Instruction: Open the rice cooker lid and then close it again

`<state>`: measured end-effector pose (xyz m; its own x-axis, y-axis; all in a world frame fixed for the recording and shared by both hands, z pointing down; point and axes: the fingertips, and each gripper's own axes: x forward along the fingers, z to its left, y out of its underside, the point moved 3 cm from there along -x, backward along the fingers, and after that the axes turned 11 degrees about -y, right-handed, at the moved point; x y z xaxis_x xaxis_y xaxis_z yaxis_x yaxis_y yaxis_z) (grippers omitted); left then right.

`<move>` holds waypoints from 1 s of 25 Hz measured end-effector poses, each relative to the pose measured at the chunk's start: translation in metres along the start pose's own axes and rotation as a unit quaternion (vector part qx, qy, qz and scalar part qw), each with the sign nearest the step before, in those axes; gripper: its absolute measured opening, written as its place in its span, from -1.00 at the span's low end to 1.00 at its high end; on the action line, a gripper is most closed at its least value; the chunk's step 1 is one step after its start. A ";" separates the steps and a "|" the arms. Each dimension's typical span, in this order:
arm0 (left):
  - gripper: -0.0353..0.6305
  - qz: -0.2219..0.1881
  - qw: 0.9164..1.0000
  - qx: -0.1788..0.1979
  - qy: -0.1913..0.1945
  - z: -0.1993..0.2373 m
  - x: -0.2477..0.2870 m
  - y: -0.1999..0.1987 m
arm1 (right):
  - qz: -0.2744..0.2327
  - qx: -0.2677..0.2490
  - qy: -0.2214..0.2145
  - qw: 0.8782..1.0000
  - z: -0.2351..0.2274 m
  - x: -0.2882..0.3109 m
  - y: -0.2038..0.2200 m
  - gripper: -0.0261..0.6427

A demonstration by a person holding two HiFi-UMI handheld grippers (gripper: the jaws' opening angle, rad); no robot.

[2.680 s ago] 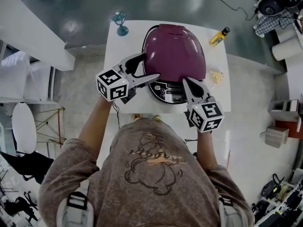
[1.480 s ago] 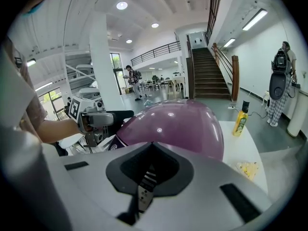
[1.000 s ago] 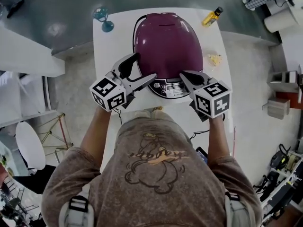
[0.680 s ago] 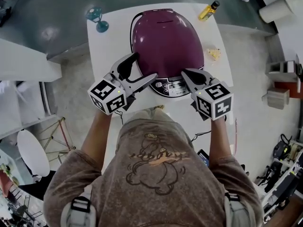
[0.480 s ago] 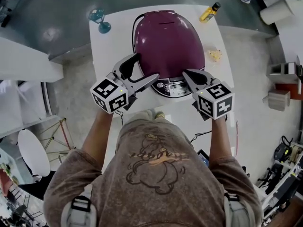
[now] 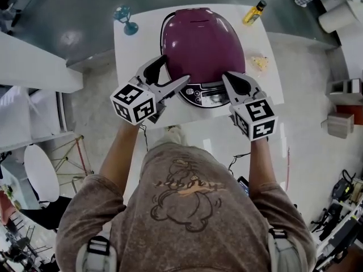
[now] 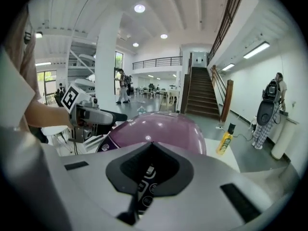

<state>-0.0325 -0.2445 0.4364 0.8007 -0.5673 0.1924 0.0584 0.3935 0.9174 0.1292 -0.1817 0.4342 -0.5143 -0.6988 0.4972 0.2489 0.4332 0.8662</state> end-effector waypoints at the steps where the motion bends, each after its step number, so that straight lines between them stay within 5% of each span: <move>1: 0.35 -0.003 1.000 -0.002 -0.010 -0.001 -0.002 0.000 | -0.019 0.002 -0.003 1.000 0.002 -0.004 -0.002 -0.91; 7: 0.35 -0.021 0.998 0.018 -0.048 -0.023 -0.023 0.002 | -0.102 0.015 -0.013 0.995 0.007 -0.049 0.017 -0.91; 25: 0.34 -0.050 0.990 0.061 -0.116 -0.103 -0.120 0.042 | -0.167 -0.008 -0.063 0.984 0.069 -0.131 0.066 -0.91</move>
<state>-0.0652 -0.0854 0.4162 0.6349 -0.7556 0.1612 0.0468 0.2458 0.9682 0.1563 -0.0222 0.4225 -0.6664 -0.7244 0.1766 0.0619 0.1823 0.9813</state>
